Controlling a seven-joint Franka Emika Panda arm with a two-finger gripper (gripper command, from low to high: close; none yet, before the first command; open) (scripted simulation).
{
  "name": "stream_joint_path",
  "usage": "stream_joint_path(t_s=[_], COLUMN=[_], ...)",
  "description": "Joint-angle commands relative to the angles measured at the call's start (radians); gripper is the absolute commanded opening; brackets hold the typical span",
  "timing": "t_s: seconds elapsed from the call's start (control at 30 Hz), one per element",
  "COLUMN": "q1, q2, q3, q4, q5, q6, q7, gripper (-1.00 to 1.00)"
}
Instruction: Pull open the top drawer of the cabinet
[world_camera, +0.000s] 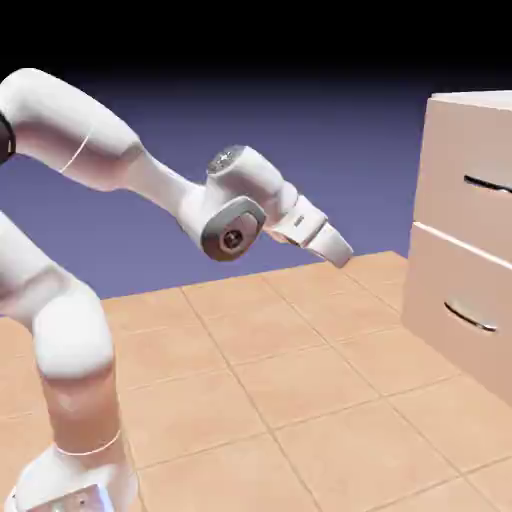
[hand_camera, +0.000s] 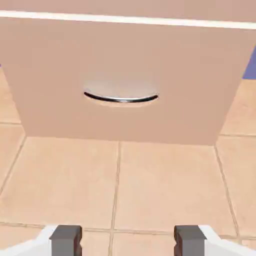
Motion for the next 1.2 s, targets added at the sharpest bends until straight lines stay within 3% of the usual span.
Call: stream_joint_path(t_s=[0.0,1.17], q1=[-0.015,-0.555], q2=[0.033,1.176], q3=[0.028,0.996], q4=[0.018,0.636], q5=[-0.044,-1.566], q6=[-0.009,-0.332], q7=[-0.005,-0.172], gripper=[0.0,0.0])
